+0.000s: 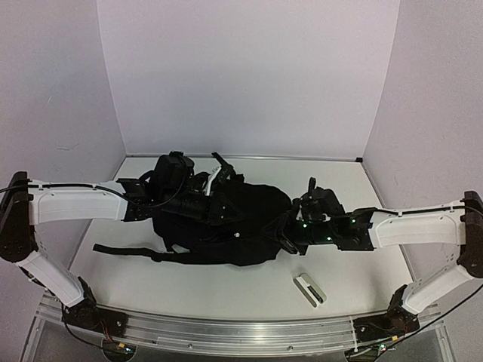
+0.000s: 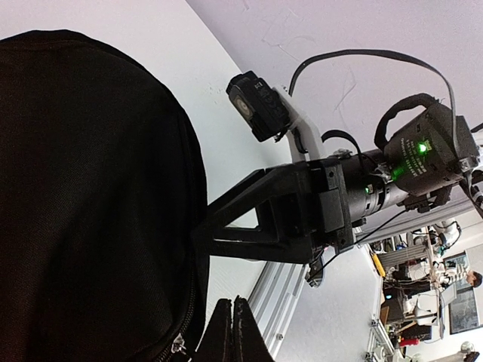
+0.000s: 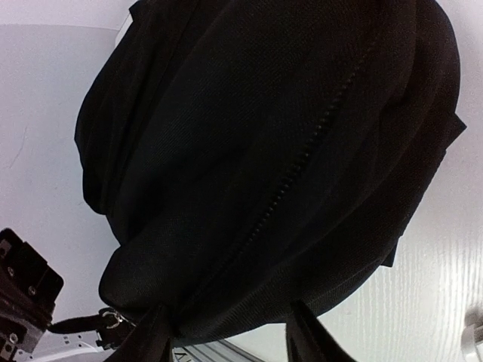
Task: Pack the student bag
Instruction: Zip the student bag at the center of the board.
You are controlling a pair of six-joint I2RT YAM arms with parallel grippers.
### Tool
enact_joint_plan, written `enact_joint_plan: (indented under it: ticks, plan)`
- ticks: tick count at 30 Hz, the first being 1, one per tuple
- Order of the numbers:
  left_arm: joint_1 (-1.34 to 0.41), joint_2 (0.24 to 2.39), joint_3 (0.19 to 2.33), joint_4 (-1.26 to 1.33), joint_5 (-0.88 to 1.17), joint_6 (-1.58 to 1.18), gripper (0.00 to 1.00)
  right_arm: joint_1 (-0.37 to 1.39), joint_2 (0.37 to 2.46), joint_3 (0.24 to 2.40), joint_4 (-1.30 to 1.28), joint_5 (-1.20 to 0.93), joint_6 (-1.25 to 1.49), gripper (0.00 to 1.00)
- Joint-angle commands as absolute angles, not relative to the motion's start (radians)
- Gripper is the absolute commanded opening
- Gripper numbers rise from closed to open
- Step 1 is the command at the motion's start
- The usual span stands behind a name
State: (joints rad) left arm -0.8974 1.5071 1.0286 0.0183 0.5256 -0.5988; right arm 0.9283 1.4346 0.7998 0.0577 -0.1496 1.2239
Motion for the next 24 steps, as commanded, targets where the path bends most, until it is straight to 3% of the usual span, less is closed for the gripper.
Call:
enact_joint_plan:
  ticks: [1, 3, 4, 24]
  plan:
    - [-0.891, 1.481, 1.078, 0.045, 0.522, -0.573, 0.0, 0.934, 1.454, 0.84, 0.099, -0.093, 1.216, 0.11]
    - [-0.883, 1.464, 1.063, 0.027, 0.5, -0.574, 0.0, 0.932, 1.45, 0.83, 0.097, -0.065, 1.215, 0.01]
    - [-0.876, 1.45, 1.051, 0.021, 0.493, -0.577, 0.0, 0.927, 1.445, 0.823, 0.095, -0.054, 1.212, 0.0]
    - [-0.733, 1.247, 0.855, -0.138, 0.385, -0.59, 0.0, 0.613, 1.385, 0.773, 0.032, -0.091, 1.051, 0.0]
